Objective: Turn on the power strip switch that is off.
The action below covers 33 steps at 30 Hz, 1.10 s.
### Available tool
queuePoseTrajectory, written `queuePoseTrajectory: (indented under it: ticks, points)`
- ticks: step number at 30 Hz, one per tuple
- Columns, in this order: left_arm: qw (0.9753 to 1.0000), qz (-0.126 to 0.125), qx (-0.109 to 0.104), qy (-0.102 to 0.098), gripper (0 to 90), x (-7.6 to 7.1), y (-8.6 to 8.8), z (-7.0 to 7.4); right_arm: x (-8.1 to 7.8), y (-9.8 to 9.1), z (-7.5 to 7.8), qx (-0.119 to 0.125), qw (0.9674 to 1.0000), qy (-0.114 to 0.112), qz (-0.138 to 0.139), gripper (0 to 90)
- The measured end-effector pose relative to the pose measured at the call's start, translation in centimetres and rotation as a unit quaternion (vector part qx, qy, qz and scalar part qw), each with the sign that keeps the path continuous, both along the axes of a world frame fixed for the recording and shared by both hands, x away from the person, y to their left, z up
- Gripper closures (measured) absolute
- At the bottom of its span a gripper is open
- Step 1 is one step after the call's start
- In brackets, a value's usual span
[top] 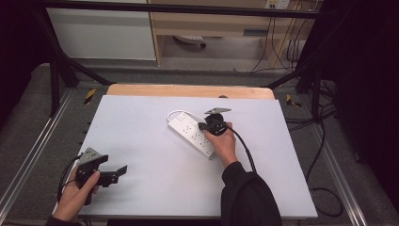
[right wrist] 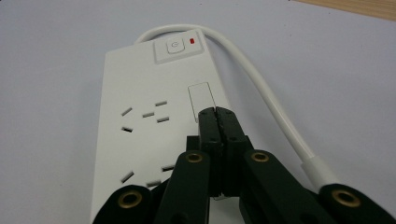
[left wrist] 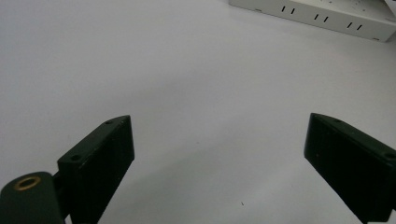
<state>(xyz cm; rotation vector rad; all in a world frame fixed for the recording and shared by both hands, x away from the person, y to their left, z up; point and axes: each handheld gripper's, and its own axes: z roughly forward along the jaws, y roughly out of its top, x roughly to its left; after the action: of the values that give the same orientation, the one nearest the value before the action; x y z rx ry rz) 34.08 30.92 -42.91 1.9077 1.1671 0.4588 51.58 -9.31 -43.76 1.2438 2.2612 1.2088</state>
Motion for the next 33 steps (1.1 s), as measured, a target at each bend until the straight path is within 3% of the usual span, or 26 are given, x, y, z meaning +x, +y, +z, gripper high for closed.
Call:
queuePoseTrajectory:
  ticks: [18, 33]
  points:
    - [1.0000, 0.001, -0.001, -0.001, 8.6, 0.0, 0.1, 0.0, 0.0, 0.0, 0.1, -0.002, 1.0000, -0.001, -0.002, 90.0]
    - [1.0000, 0.001, 0.001, -0.001, 8.6, 0.0, 0.0, 0.0, -0.2, -0.5, 1.1, 0.009, 0.9999, -0.008, -0.006, 87.2]
